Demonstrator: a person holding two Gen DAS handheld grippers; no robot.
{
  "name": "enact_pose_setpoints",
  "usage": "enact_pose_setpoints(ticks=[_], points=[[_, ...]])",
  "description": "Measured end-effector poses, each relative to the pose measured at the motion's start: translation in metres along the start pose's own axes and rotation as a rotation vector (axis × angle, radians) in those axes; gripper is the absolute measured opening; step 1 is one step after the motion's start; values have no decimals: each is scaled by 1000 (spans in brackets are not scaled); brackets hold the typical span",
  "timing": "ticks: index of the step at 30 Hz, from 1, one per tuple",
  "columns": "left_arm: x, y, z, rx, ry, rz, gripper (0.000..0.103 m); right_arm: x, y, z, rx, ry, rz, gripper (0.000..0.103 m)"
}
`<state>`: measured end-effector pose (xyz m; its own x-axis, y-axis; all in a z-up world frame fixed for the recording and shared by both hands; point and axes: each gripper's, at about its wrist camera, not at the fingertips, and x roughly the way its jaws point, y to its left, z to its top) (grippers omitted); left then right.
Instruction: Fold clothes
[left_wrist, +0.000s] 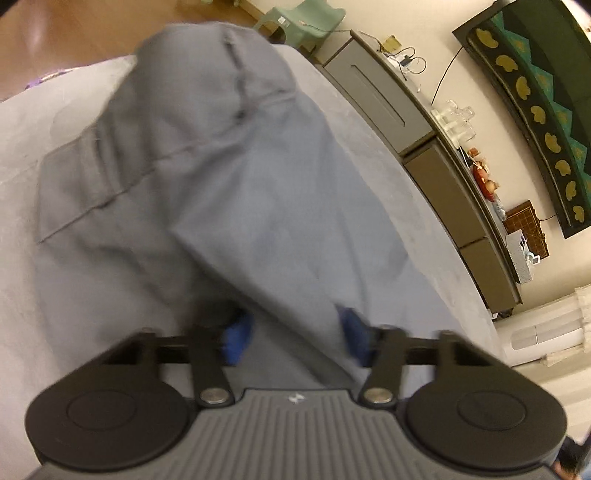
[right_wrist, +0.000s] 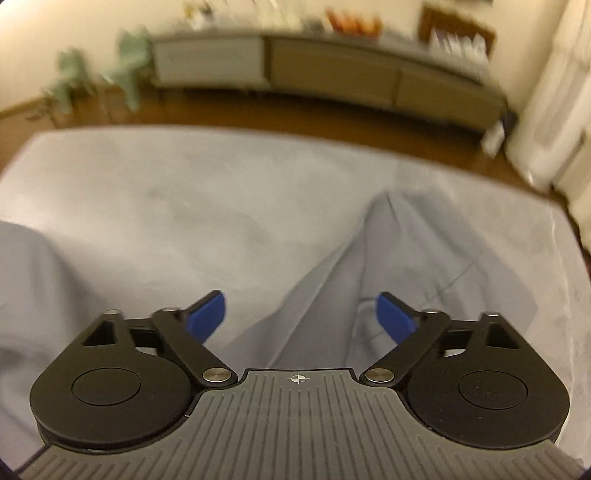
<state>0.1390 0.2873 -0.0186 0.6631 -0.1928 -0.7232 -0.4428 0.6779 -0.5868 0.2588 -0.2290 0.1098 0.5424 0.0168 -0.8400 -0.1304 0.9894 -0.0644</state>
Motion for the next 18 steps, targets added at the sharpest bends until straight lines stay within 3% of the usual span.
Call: enact_pose_setpoints(ticks=[1, 2, 3, 5, 6, 11, 14, 16, 18], points=[[0, 2, 0, 8, -1, -19, 15, 13, -6, 2, 16, 40, 14, 72], [-1, 3, -1, 19, -1, -39, 5, 23, -13, 3, 39, 75, 30, 45], [-2, 2, -1, 37, -6, -44, 4, 33, -18, 4, 58, 104, 38, 21], [-6, -3, -3, 72, -23, -53, 2, 40, -24, 9, 60, 109, 33, 12], [-8, -5, -2, 76, -33, -62, 2, 30, -29, 6, 67, 71, 35, 7], [-59, 1, -5, 23, -122, -236, 2, -77, -70, -29, 199, -309, 79, 1], [-91, 27, -16, -7, -147, -298, 2, -165, -92, -121, 289, -518, 110, 2], [-89, 41, -20, -22, -106, -278, 2, -177, -93, -193, 346, -496, 125, 3], [-78, 49, -23, -13, -59, -207, 2, -158, -87, -251, 387, -387, 110, 10]])
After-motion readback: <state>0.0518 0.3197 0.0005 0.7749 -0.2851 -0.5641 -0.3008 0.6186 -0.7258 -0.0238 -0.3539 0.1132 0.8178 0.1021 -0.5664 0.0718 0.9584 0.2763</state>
